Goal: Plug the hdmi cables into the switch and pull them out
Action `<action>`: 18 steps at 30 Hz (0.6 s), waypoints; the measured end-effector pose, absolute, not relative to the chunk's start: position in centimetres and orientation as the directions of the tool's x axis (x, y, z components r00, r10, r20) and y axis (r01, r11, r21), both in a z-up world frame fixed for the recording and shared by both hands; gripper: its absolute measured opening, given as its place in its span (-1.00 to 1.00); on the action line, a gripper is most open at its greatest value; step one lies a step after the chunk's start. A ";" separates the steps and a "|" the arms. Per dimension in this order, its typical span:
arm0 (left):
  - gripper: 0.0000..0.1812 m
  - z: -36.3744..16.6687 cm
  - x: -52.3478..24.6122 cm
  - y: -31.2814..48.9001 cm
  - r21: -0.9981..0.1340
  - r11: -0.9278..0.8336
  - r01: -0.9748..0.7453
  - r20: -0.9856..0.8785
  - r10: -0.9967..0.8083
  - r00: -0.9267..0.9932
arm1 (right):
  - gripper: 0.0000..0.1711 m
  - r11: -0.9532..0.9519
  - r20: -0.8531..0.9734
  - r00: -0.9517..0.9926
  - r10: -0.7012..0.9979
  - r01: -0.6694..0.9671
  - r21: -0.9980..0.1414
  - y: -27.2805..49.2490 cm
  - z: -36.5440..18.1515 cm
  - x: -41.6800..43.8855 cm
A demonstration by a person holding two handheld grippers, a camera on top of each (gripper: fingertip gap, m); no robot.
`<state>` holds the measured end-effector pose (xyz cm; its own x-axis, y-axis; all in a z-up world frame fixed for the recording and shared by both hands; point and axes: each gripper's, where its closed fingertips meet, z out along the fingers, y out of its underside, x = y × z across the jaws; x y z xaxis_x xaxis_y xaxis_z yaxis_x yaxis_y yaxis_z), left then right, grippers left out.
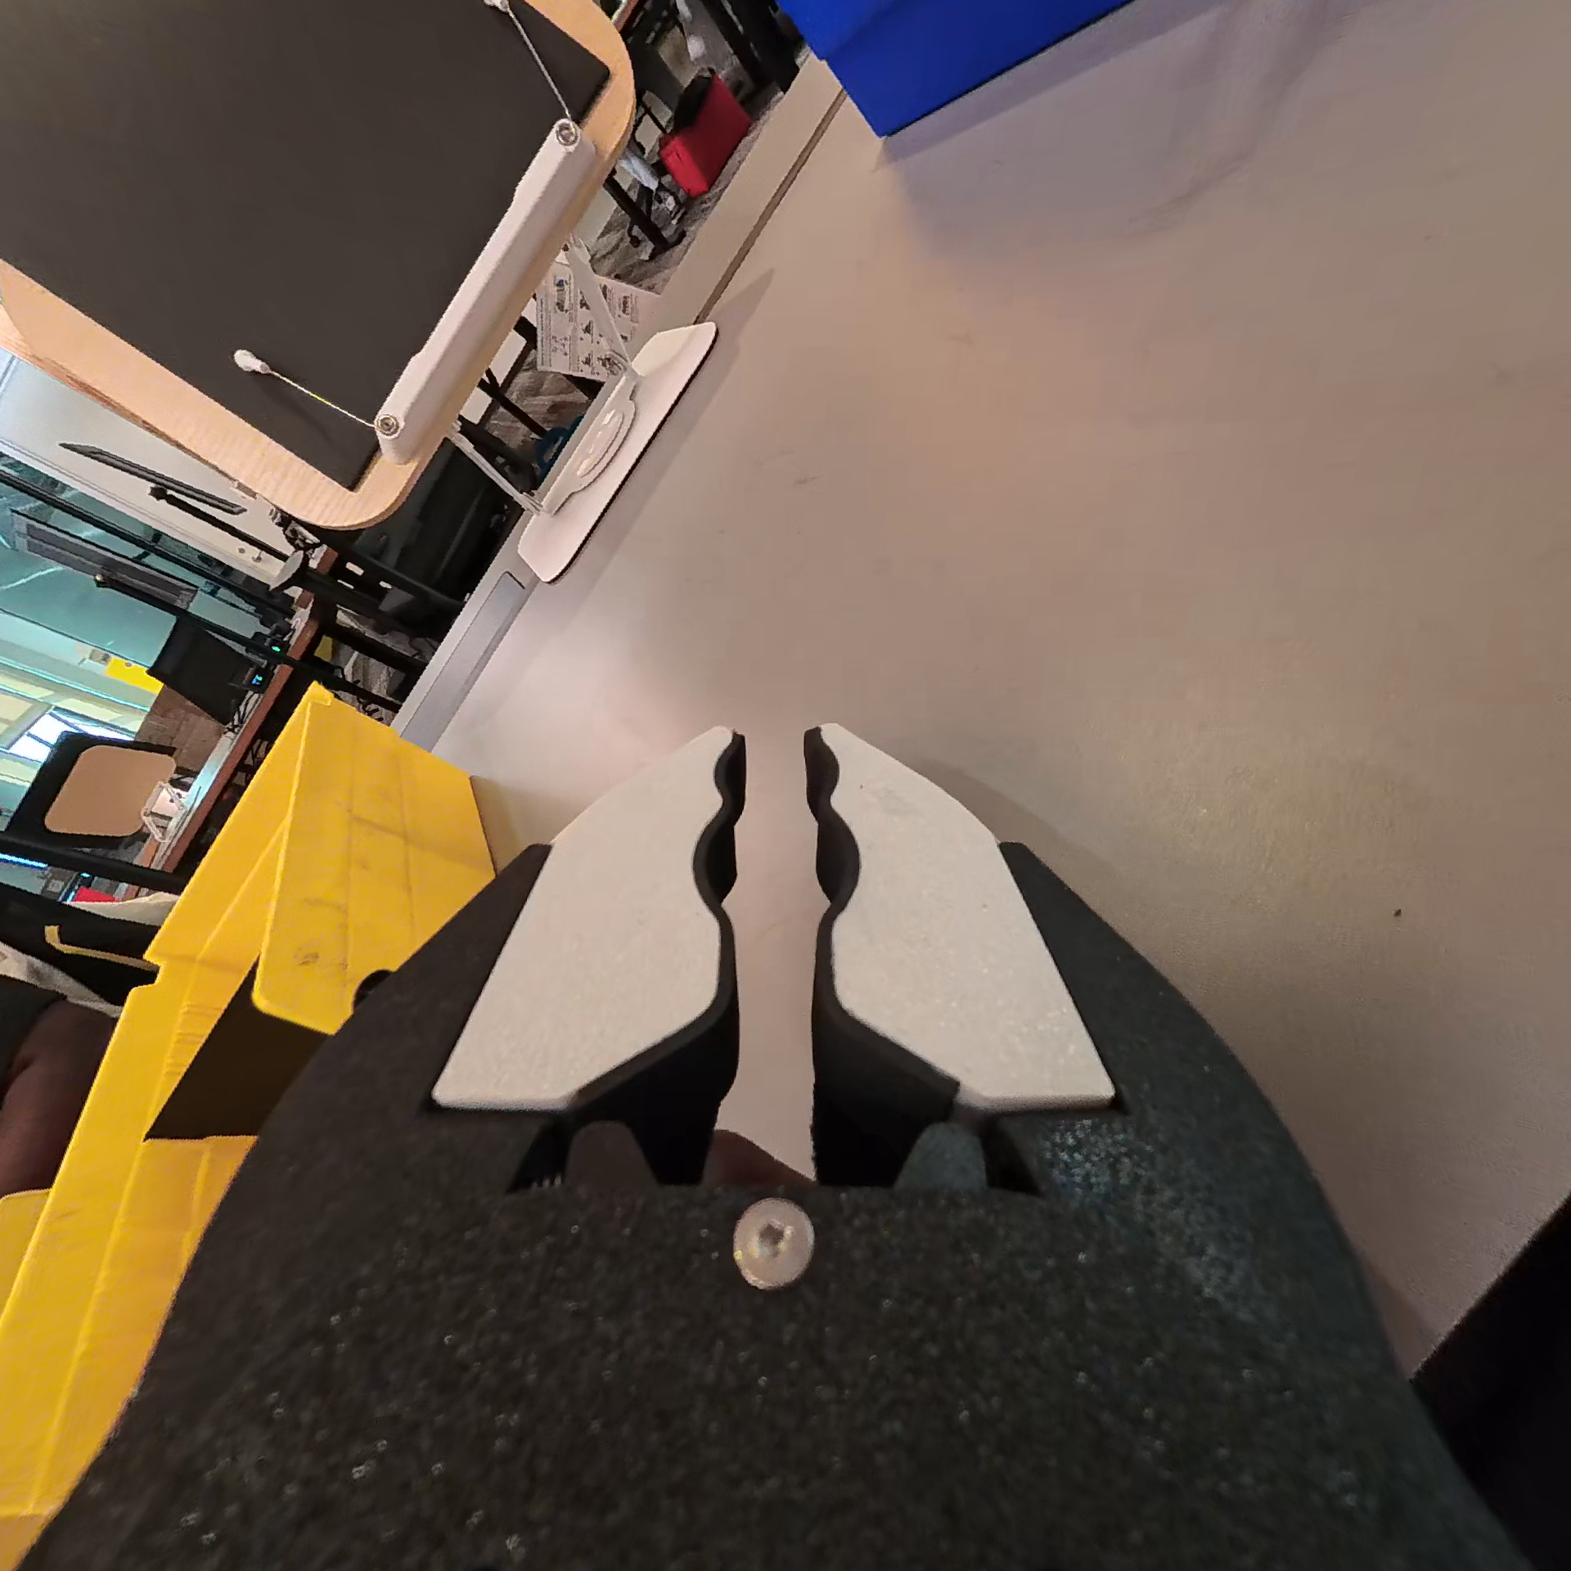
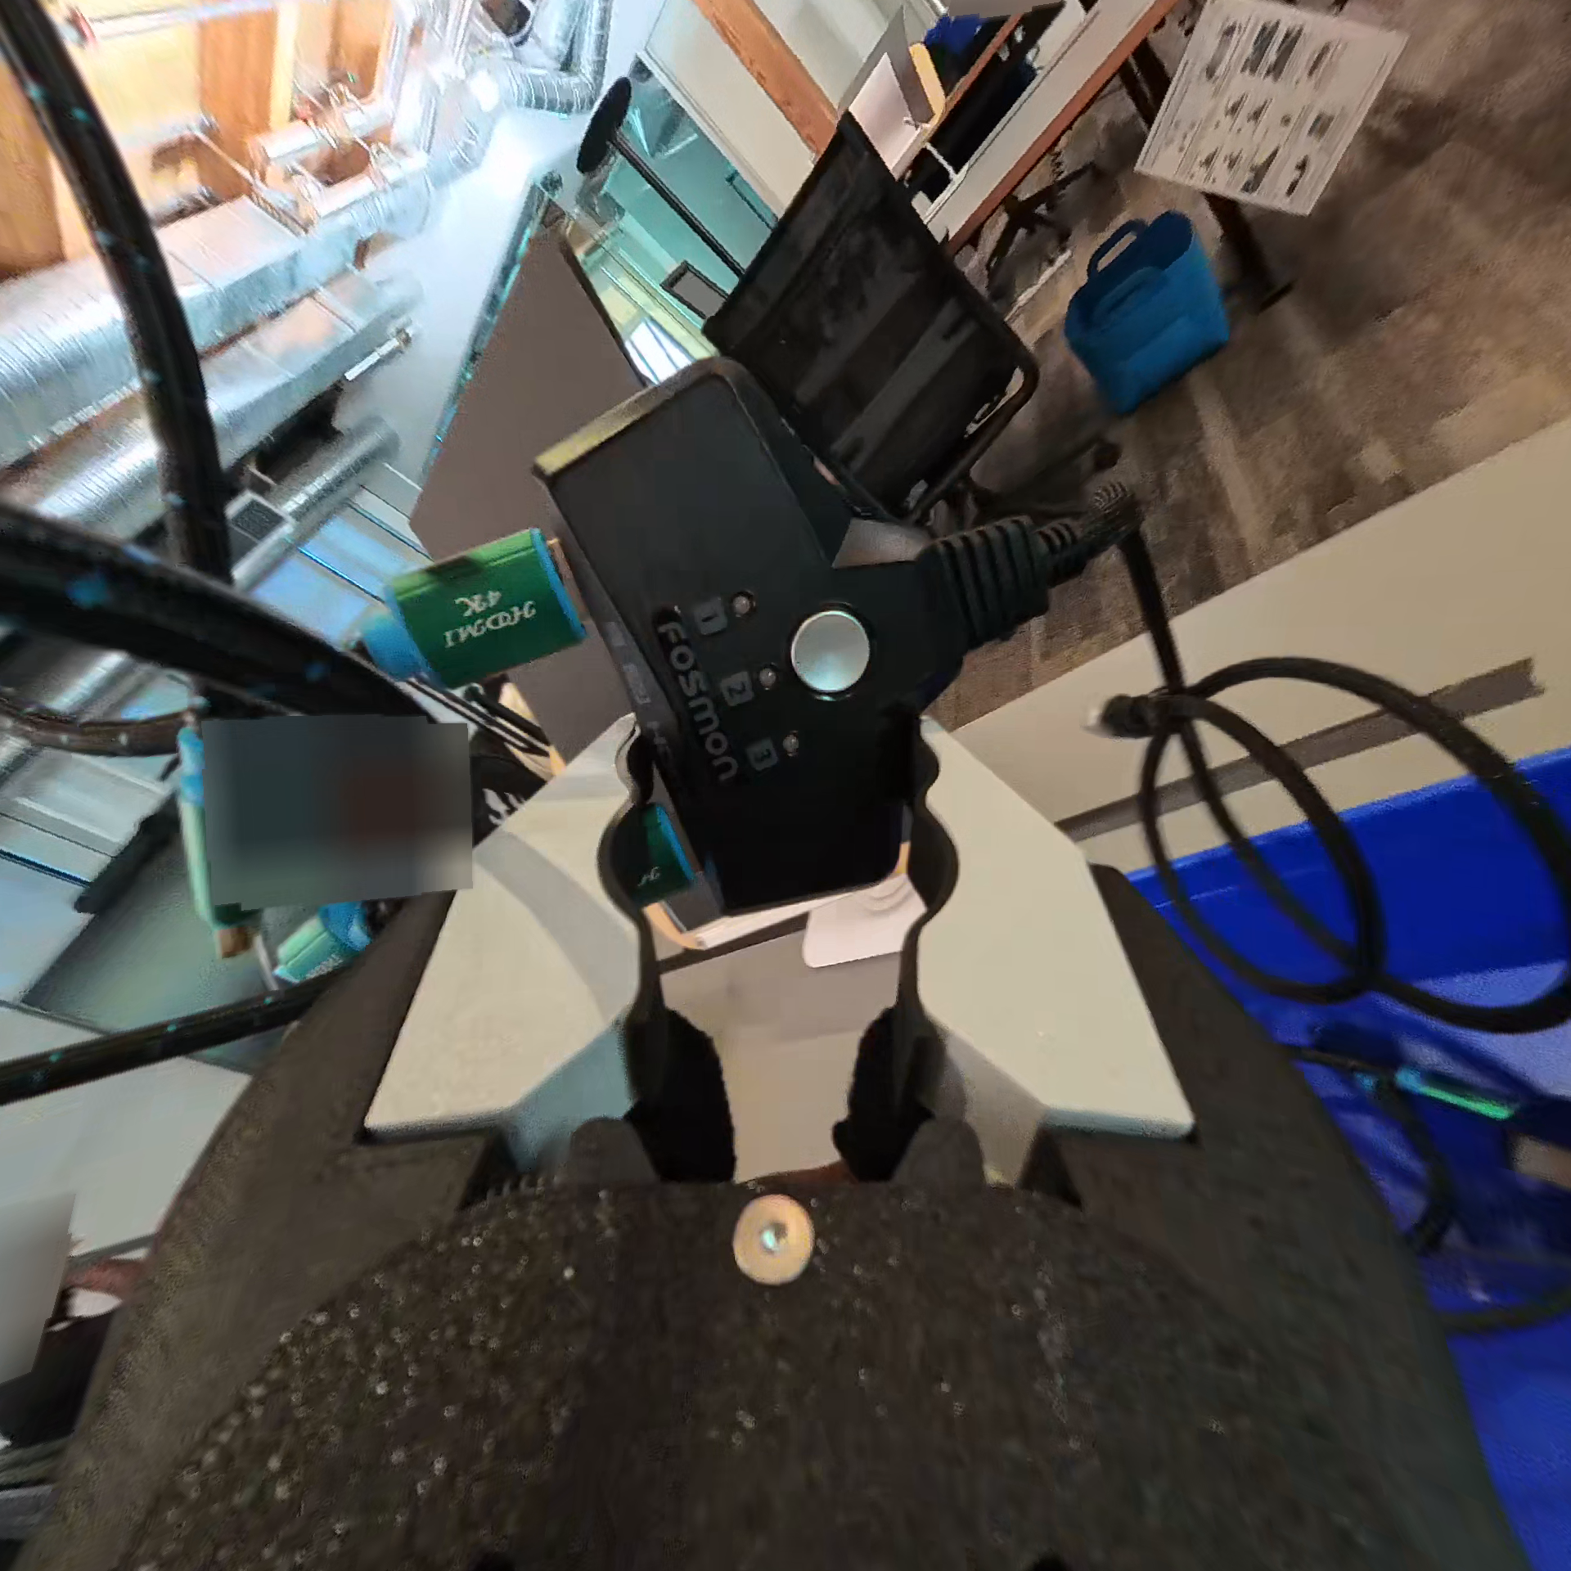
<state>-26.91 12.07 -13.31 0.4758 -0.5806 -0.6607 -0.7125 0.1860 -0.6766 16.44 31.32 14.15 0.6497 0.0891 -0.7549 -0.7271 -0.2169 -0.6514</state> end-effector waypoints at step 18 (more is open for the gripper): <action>-0.85 -13.3 -25.5 11.3 -0.653 0.233 -0.720 -0.685 -0.587 0.431 | -0.30 -0.698 -0.217 0.961 -0.171 -0.273 -0.662 30.5 -9.2 20.8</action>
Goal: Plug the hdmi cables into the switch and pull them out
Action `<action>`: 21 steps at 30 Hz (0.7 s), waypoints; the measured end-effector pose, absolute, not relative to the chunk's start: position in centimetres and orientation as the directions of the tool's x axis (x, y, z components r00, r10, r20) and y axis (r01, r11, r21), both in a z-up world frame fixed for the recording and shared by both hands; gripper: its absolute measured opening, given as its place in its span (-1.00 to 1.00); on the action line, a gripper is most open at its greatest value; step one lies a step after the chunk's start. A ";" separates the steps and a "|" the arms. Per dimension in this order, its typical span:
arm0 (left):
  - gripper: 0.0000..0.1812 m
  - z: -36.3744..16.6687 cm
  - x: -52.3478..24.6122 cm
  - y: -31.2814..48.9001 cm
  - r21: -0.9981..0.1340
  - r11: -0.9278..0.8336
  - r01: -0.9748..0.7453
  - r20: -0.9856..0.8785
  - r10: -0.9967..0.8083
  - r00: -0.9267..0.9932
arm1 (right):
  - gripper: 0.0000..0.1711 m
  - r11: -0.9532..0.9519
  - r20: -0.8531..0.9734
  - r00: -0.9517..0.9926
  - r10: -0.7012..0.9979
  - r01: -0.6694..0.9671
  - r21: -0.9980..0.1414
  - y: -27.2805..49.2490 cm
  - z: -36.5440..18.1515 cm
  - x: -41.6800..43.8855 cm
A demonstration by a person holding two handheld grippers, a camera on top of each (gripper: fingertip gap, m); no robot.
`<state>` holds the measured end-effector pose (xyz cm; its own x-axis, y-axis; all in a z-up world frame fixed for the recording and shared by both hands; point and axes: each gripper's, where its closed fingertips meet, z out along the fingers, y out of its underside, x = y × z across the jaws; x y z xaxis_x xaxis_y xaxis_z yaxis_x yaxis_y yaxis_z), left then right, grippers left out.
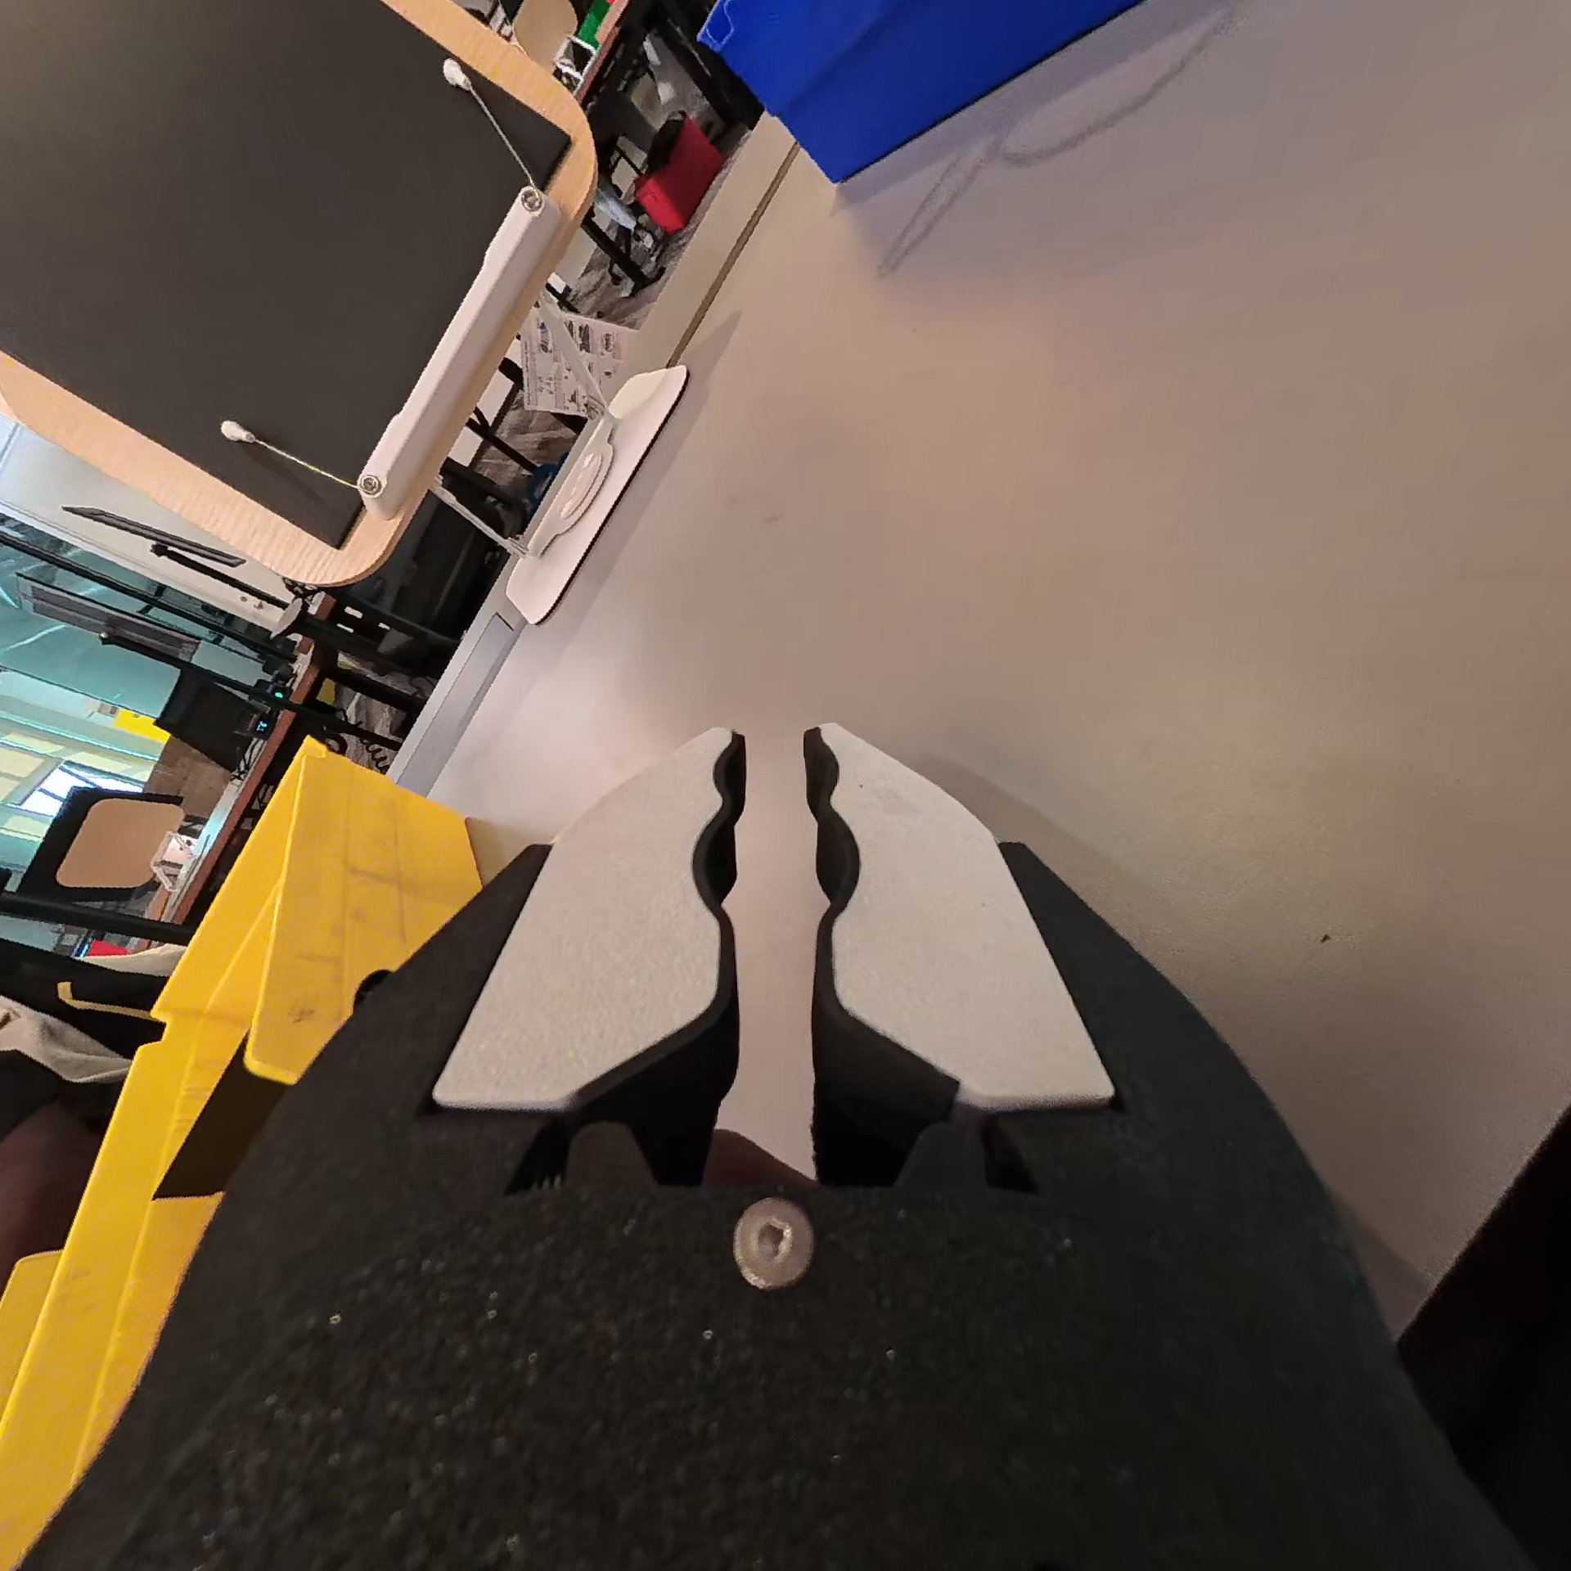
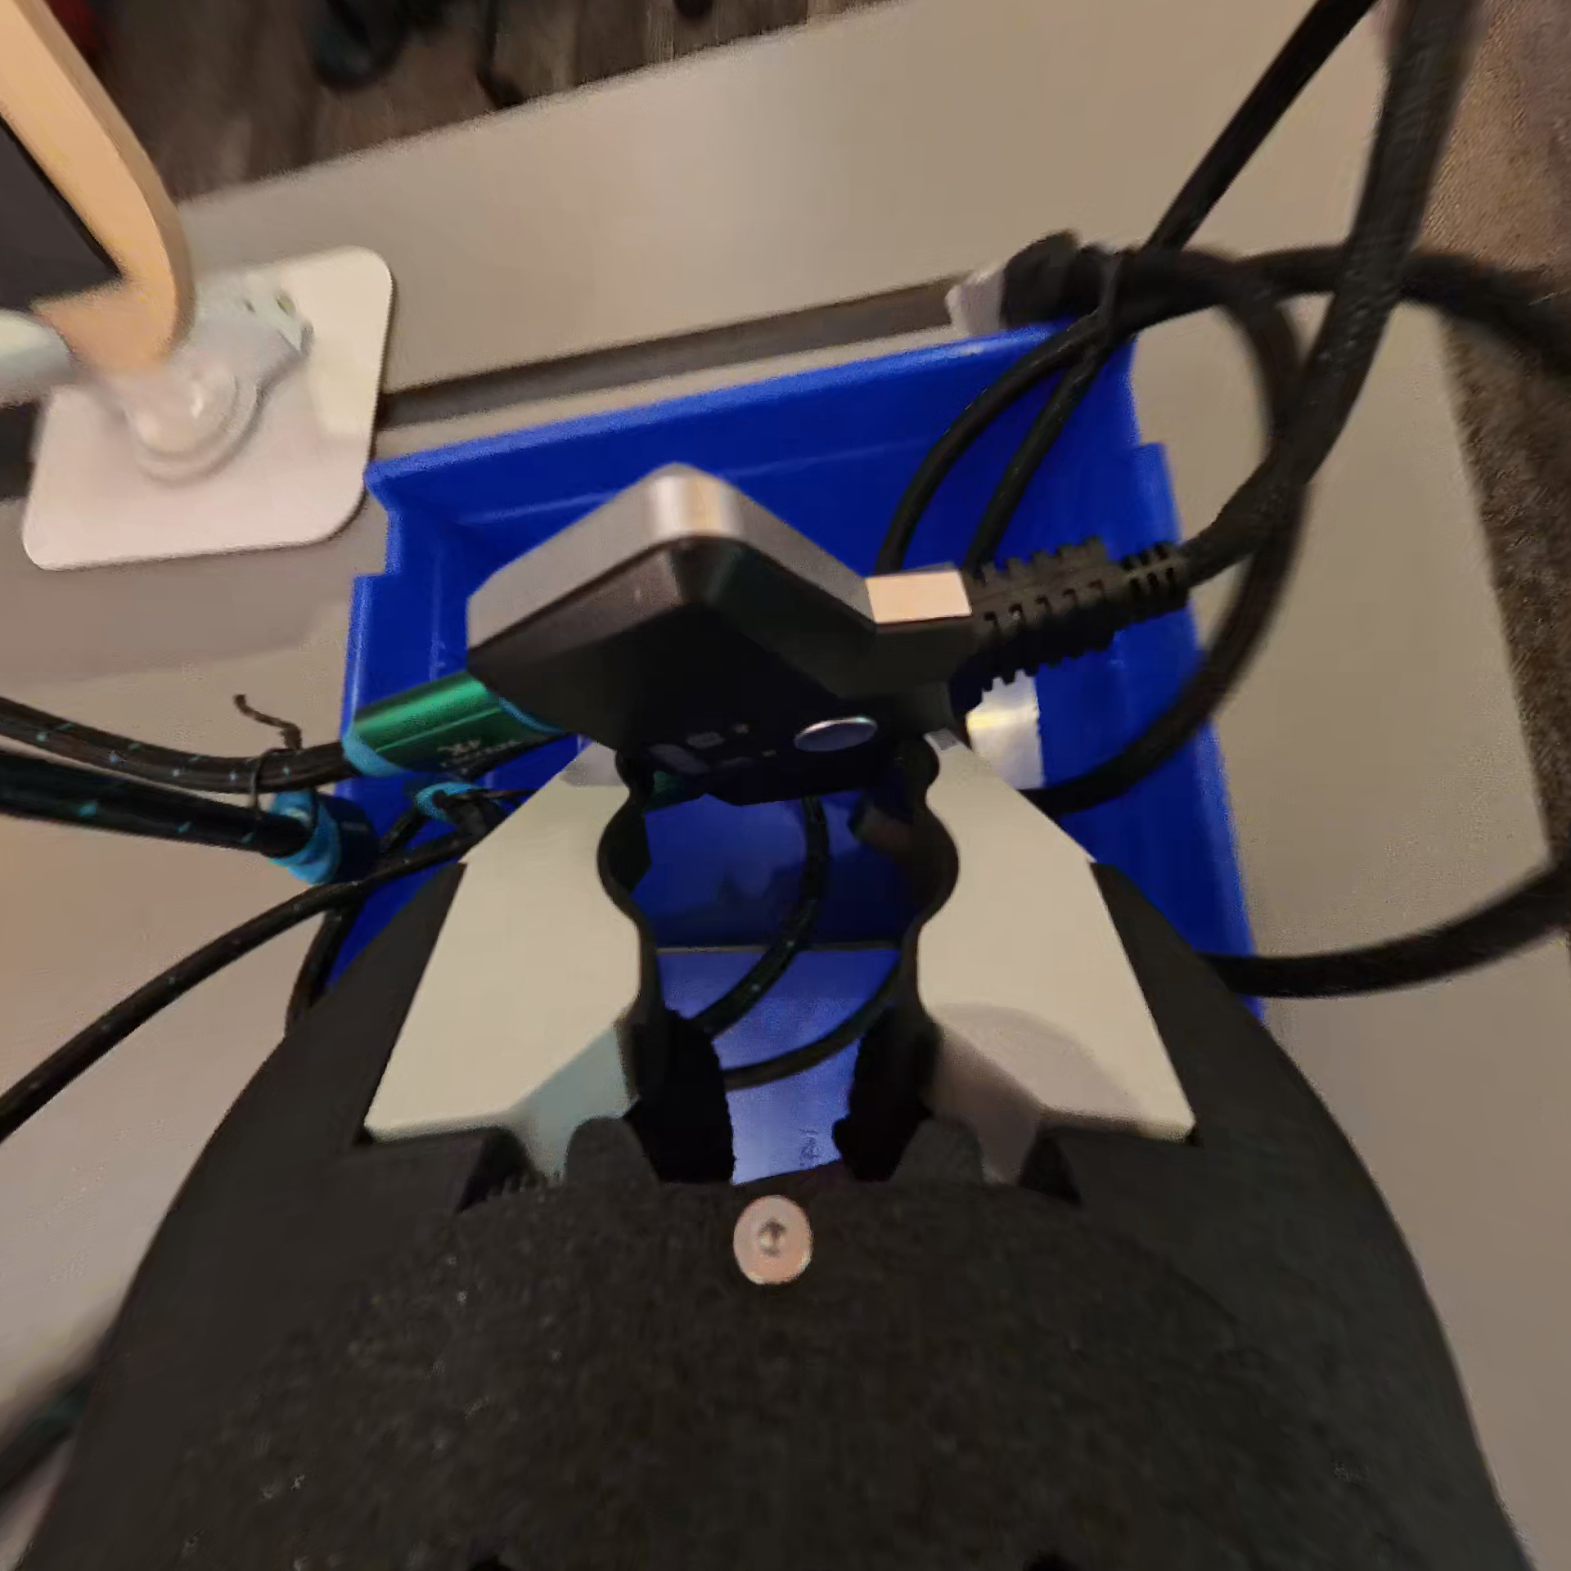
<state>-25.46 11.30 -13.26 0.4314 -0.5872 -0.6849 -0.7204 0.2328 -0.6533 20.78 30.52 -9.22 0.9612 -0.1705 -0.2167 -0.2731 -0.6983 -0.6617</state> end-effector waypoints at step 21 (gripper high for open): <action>-0.85 -13.8 -26.0 11.5 -0.657 0.205 -0.725 -0.672 -0.595 0.441 | 0.03 -0.981 0.145 0.988 0.046 0.072 -0.182 30.6 -8.7 23.7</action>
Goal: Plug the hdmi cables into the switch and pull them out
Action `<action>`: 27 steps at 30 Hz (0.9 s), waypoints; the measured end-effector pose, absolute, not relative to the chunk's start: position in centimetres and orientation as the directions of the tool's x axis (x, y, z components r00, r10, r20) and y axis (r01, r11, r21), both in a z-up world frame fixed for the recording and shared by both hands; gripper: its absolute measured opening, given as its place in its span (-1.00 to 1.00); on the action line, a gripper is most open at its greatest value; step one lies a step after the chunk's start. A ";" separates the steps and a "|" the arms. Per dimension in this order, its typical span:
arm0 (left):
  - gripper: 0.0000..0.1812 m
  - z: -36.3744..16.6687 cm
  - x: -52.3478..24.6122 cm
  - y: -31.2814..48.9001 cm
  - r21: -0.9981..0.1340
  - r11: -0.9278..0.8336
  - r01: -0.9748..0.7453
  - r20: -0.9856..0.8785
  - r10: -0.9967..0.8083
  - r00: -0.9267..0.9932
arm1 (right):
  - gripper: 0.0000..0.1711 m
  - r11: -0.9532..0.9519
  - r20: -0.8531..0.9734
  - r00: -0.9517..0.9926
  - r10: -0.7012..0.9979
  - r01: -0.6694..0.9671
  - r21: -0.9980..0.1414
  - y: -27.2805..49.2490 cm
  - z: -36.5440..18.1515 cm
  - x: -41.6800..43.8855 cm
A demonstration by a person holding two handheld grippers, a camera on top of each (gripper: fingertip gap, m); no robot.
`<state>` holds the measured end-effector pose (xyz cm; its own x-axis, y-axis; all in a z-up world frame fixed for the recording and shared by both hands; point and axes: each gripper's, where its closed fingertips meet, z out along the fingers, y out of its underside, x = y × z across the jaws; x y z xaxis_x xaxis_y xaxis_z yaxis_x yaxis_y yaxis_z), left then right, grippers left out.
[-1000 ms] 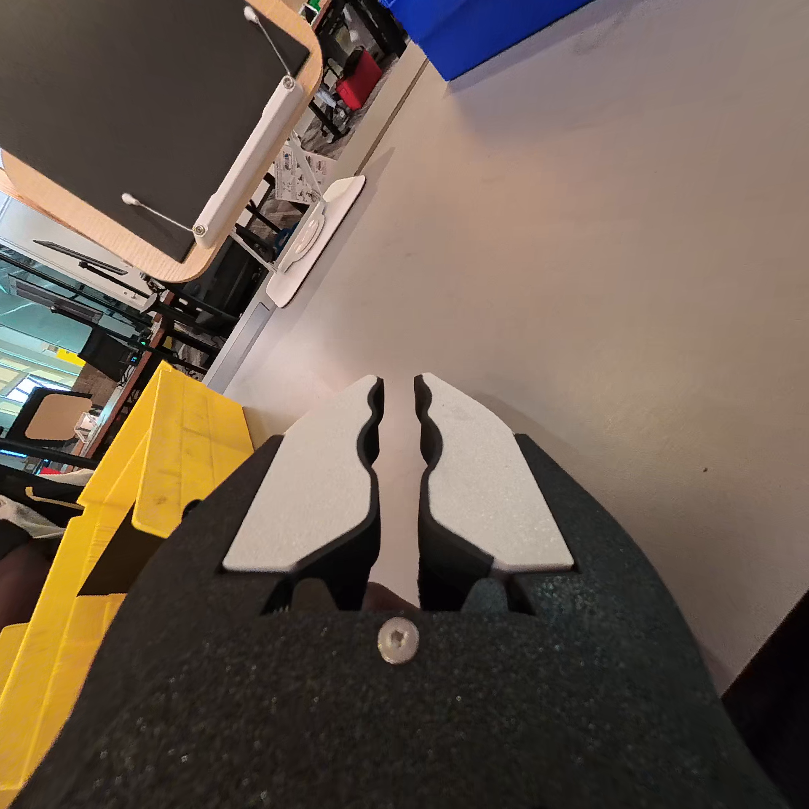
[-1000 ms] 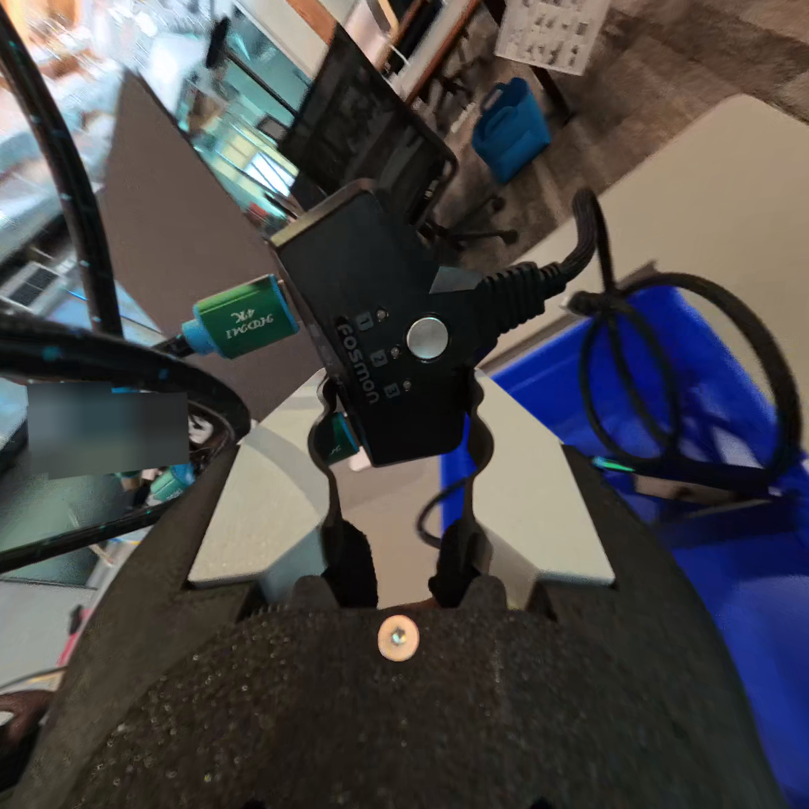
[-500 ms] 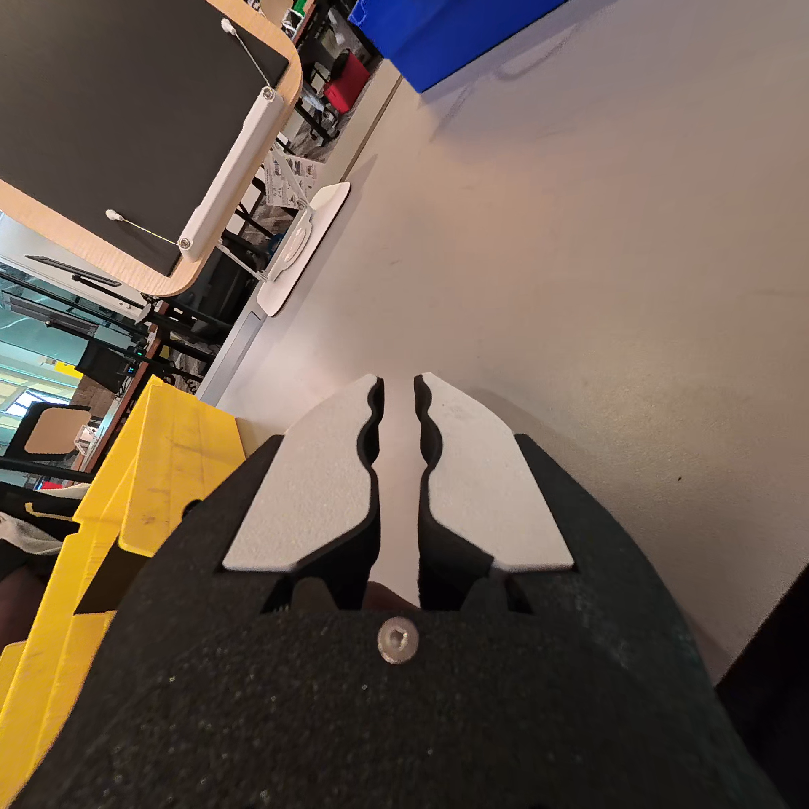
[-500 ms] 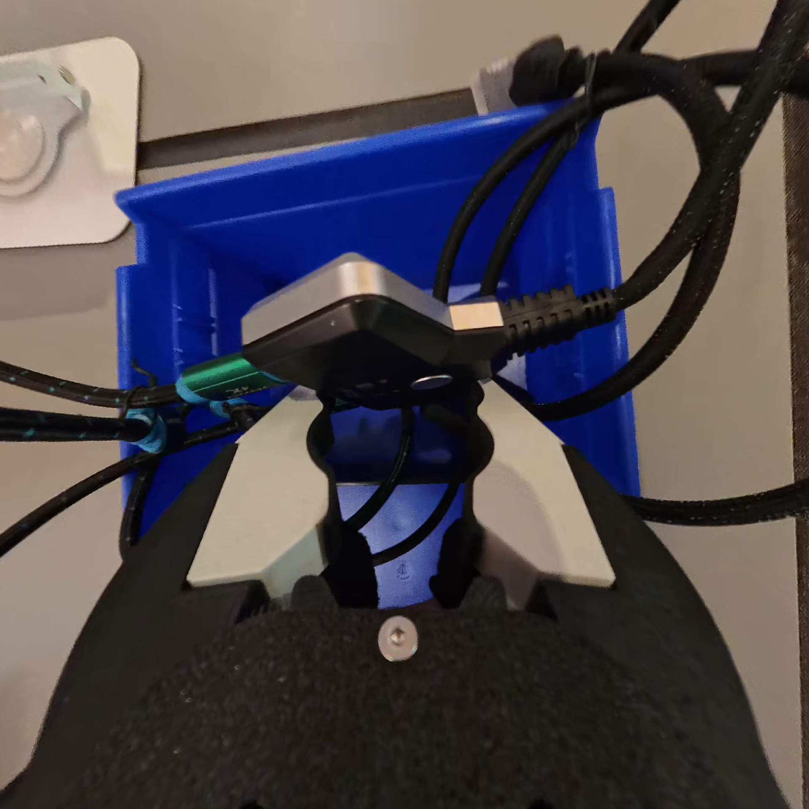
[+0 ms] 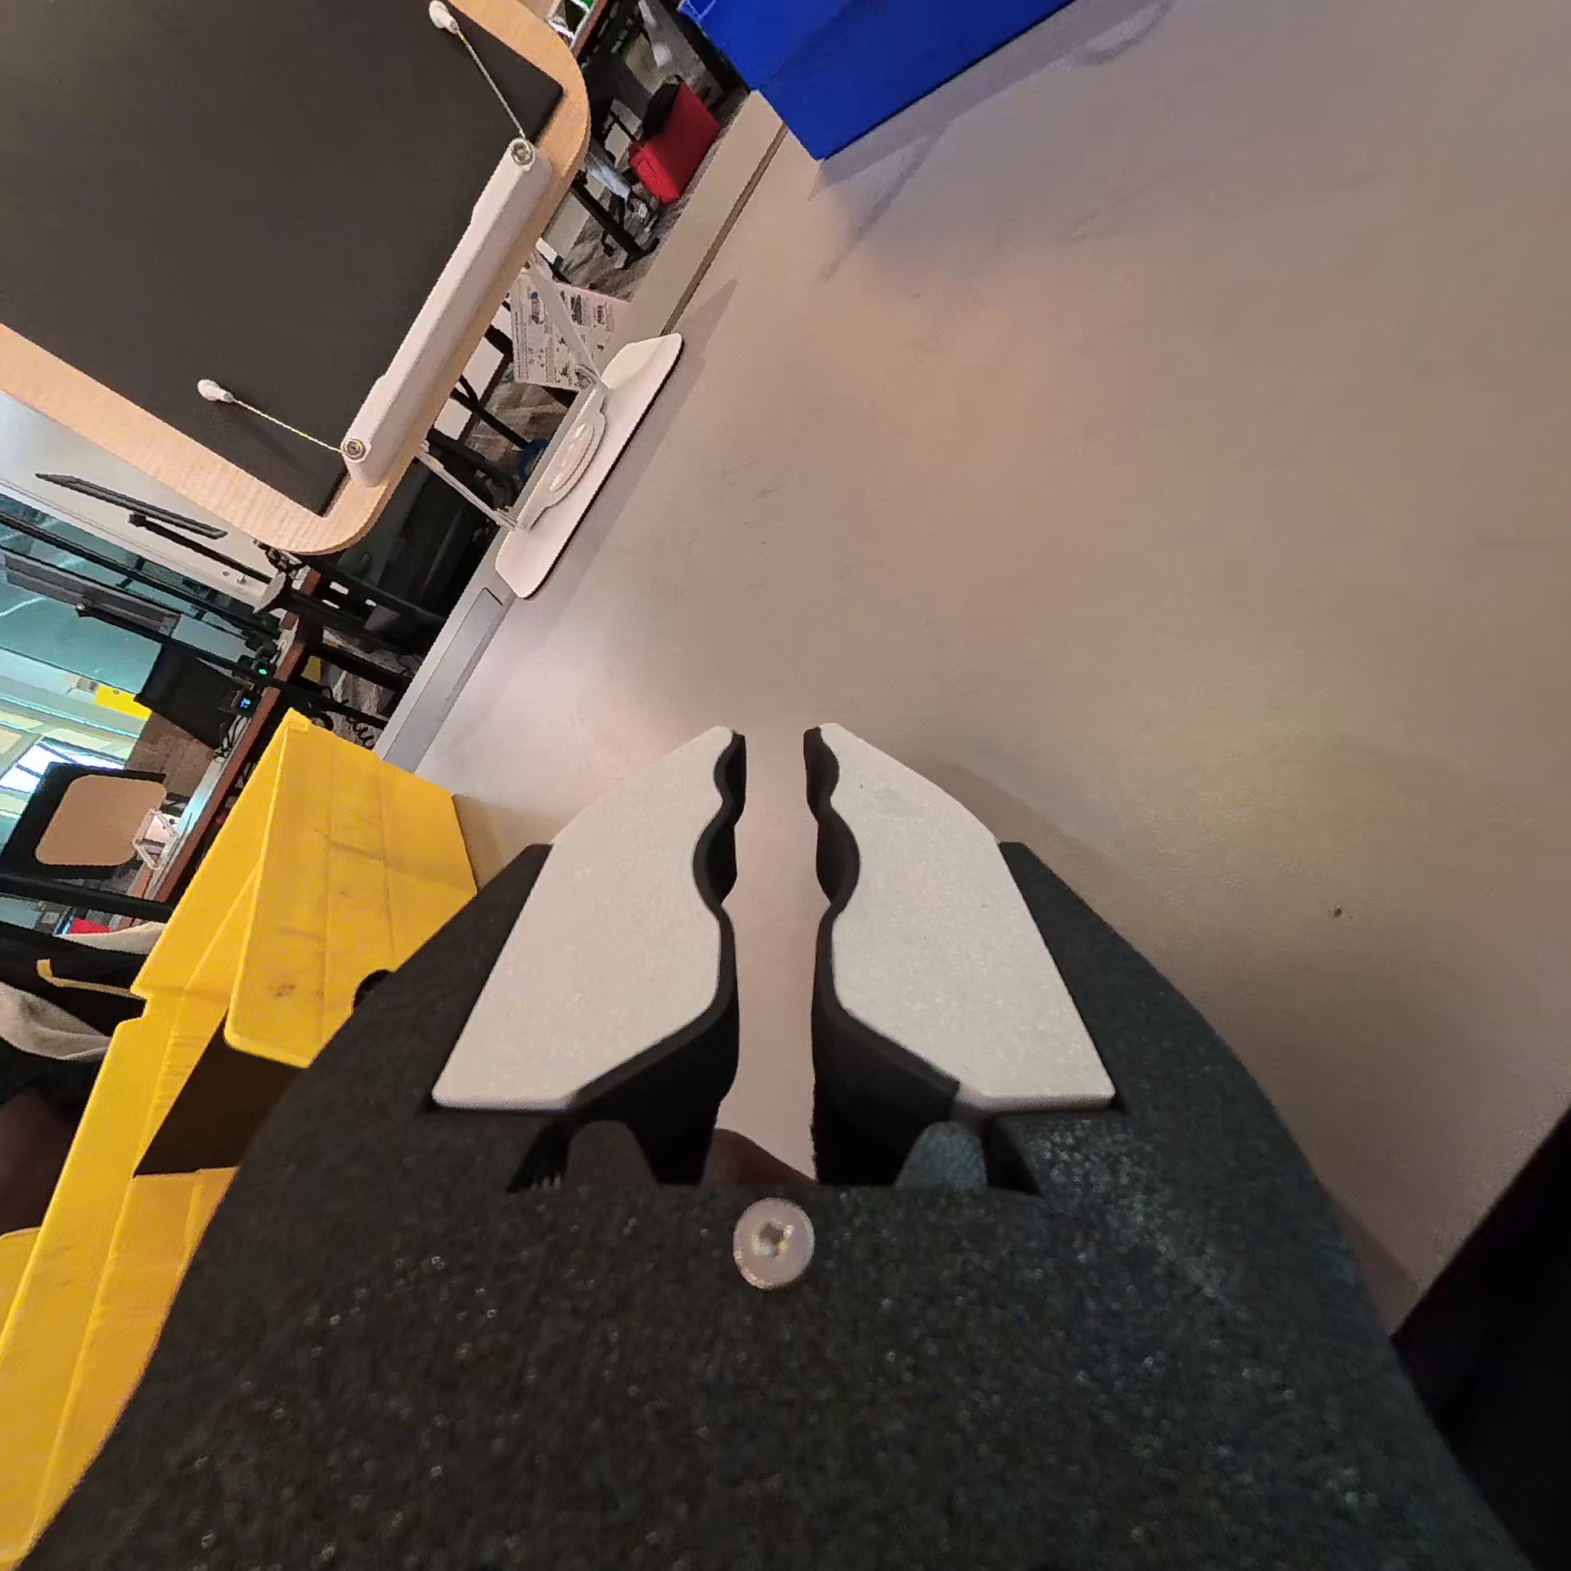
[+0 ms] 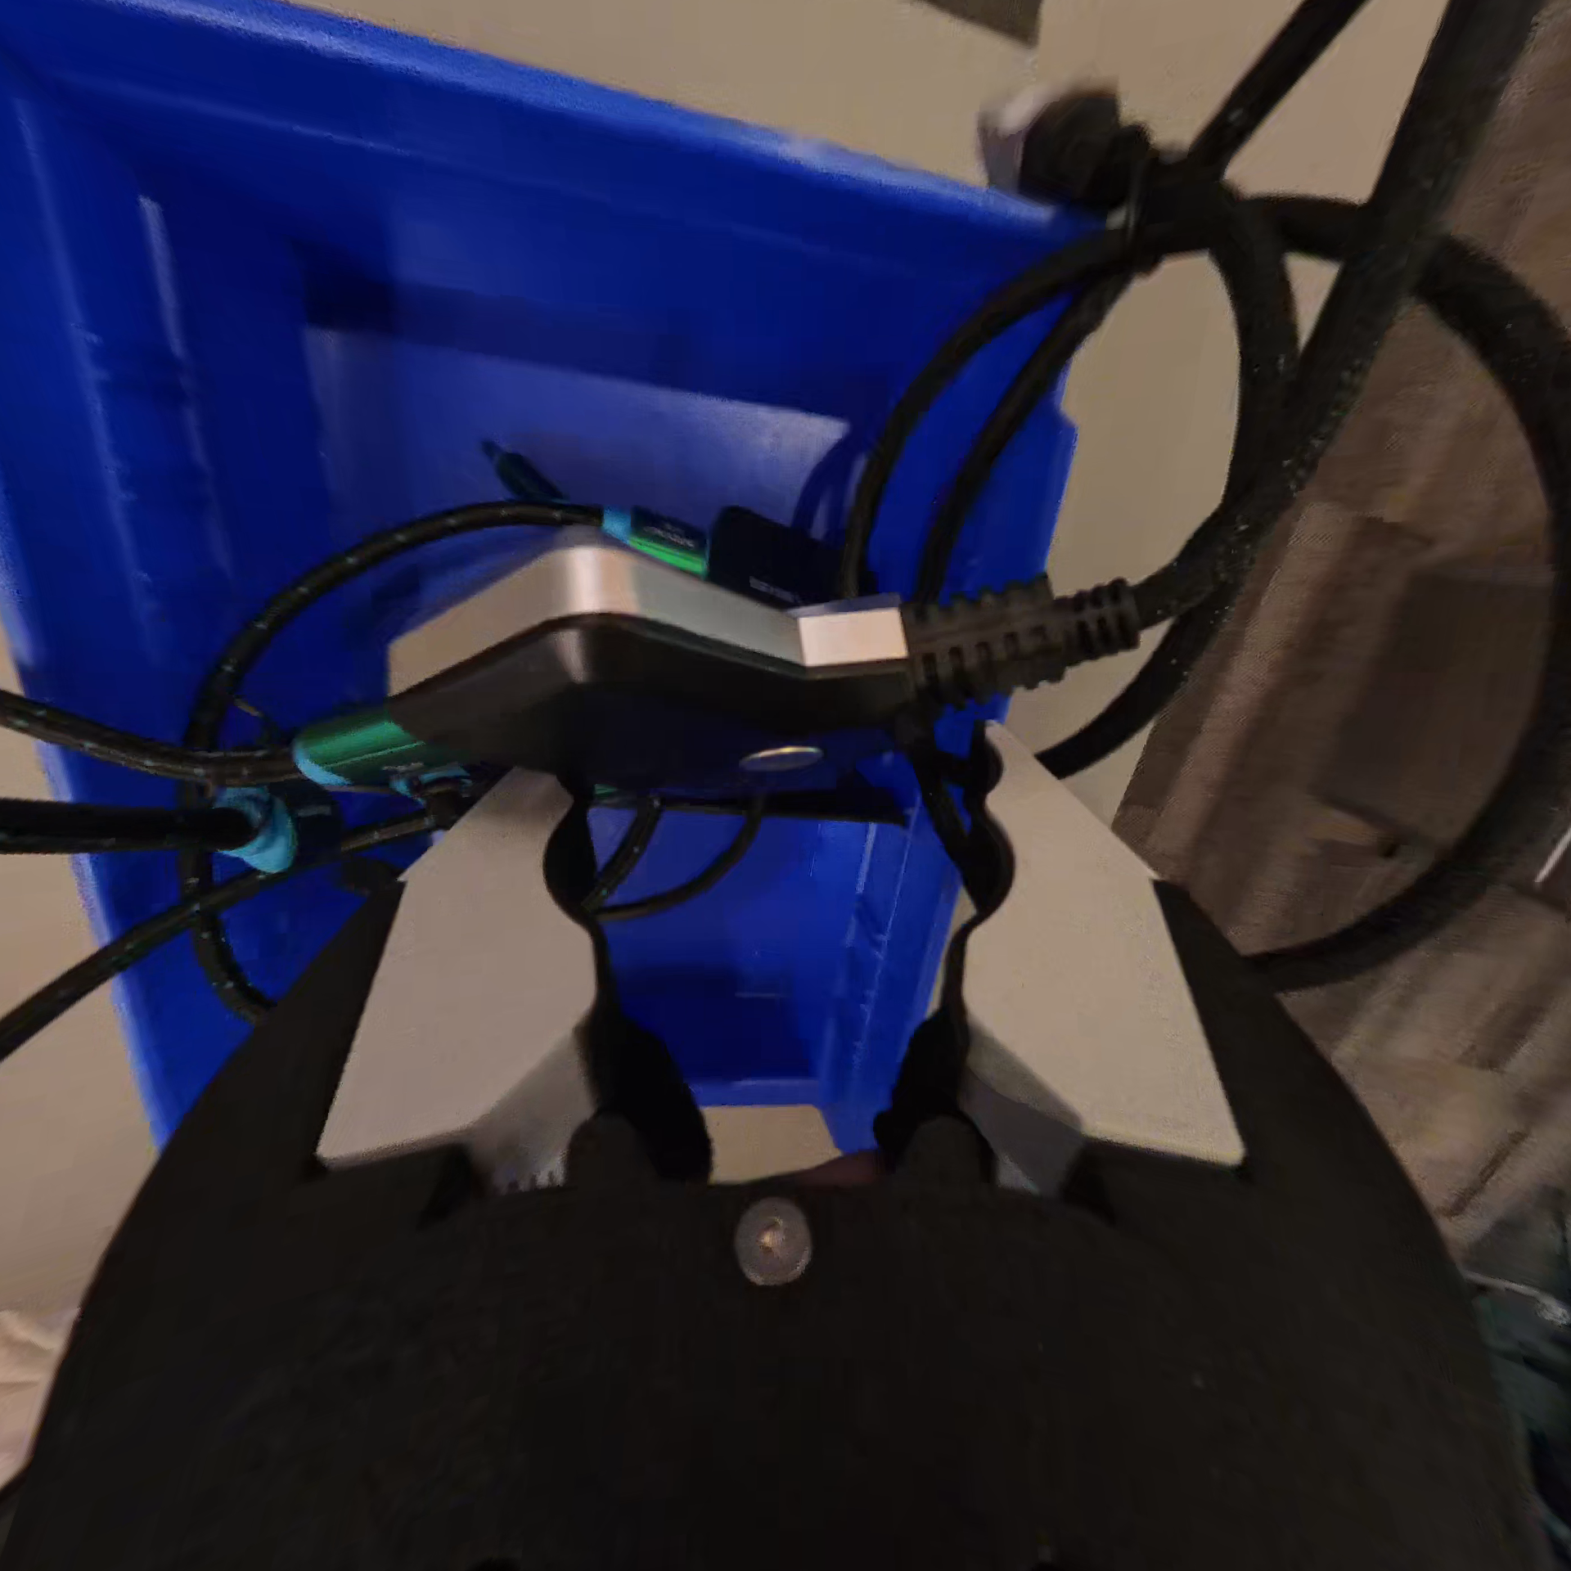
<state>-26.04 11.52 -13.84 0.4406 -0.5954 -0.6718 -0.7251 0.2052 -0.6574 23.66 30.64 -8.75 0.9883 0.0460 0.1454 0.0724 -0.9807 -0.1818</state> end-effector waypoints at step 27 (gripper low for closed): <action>-0.84 -5.3 -36.8 14.0 -0.938 0.030 -0.346 -0.328 -0.397 0.857 | -0.12 -0.566 0.167 0.985 0.044 0.163 -0.808 27.0 6.0 17.4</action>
